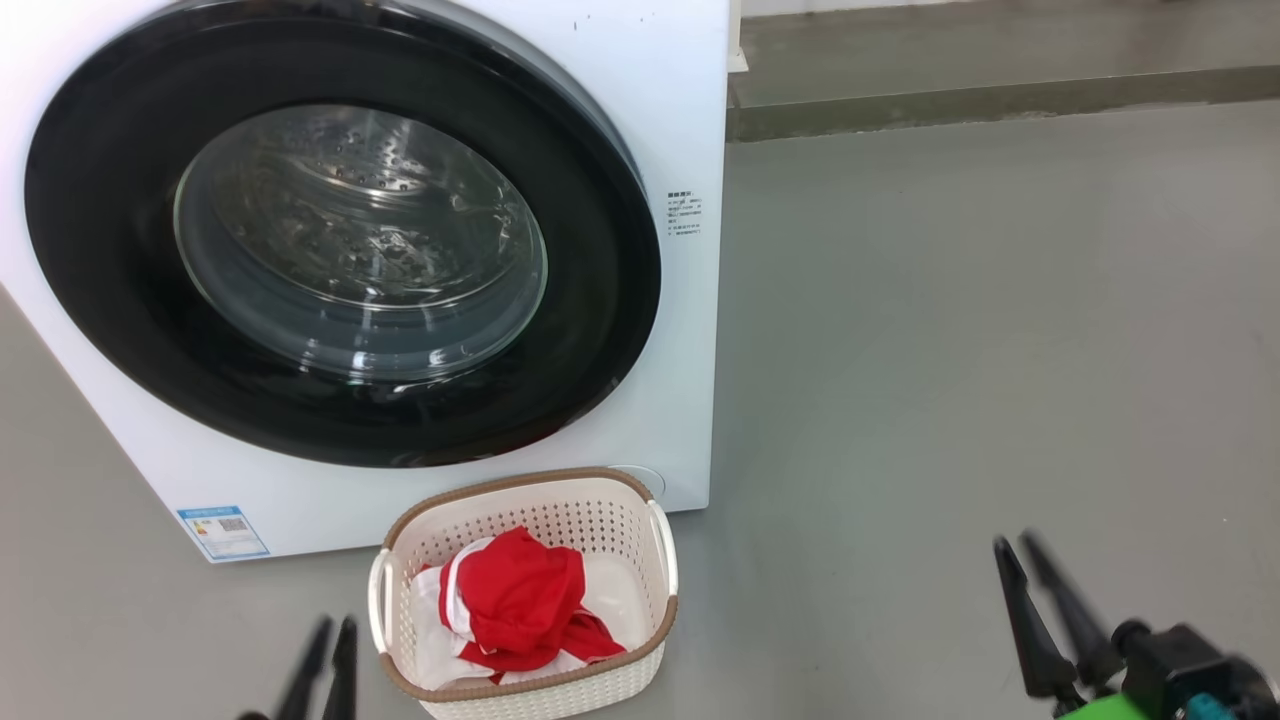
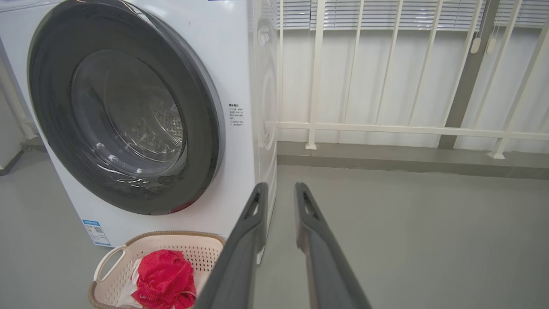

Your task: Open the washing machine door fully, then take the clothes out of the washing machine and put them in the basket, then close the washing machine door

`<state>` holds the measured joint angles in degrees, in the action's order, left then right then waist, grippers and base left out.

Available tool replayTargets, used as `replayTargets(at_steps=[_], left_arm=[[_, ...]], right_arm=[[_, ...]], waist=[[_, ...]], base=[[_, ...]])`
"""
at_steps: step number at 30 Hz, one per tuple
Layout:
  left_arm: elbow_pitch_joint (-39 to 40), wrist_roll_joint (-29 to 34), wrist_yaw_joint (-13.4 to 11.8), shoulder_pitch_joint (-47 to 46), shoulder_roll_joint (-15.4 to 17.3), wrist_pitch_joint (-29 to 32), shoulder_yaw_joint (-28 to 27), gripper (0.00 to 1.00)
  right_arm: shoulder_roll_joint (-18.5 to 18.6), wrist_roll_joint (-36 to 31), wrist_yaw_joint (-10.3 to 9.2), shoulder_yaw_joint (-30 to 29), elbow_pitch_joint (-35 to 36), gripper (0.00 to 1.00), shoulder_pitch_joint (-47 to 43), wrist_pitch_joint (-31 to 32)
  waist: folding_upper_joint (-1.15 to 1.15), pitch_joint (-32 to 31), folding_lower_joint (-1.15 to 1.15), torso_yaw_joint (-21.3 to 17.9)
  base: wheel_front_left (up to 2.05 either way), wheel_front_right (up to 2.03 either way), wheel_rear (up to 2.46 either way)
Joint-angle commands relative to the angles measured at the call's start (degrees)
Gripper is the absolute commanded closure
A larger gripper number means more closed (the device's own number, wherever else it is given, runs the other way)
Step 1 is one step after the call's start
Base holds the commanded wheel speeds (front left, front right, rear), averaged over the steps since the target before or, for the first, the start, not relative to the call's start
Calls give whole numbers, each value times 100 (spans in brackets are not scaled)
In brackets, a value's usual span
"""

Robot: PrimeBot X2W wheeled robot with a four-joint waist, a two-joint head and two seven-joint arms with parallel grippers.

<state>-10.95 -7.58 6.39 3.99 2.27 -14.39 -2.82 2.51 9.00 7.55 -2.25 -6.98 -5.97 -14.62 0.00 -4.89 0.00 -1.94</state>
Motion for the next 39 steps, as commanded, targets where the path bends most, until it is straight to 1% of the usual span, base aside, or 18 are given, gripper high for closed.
replayTargets(at_steps=[1, 5, 9, 14, 39], left_arm=[[-40, -17, 1, -1, -7, 17, -6, 100], [-190, -169, 5, 13, -33, 98, -23, 100], [-191, -443, 8, -20, -30, 173, -38, 100], [-185, -787, 12, -50, -26, 241, -37, 100], [-202, -2549, 35, -263, -6, 651, -100, 100]], right_arm=[[-8, 19, 0, 1, -40, 100, -12, 6], [-39, 183, 0, -3, -186, 100, -57, 48], [-35, 451, 0, -17, -194, 100, -21, 115], [-30, 785, -1, -33, -215, 100, 28, 198], [-10, 2516, -2, -118, -328, 100, 302, 632]], waist=[[0, 1, 0, 0], [0, 7, 1, 1], [0, 14, 13, 10], [0, 45, 1, 18], [0, 153, 0, 58]], base=[[0, 0, 0], [0, 0, 0], [0, 0, 0], [0, 0, 0], [0, 0, 0]])
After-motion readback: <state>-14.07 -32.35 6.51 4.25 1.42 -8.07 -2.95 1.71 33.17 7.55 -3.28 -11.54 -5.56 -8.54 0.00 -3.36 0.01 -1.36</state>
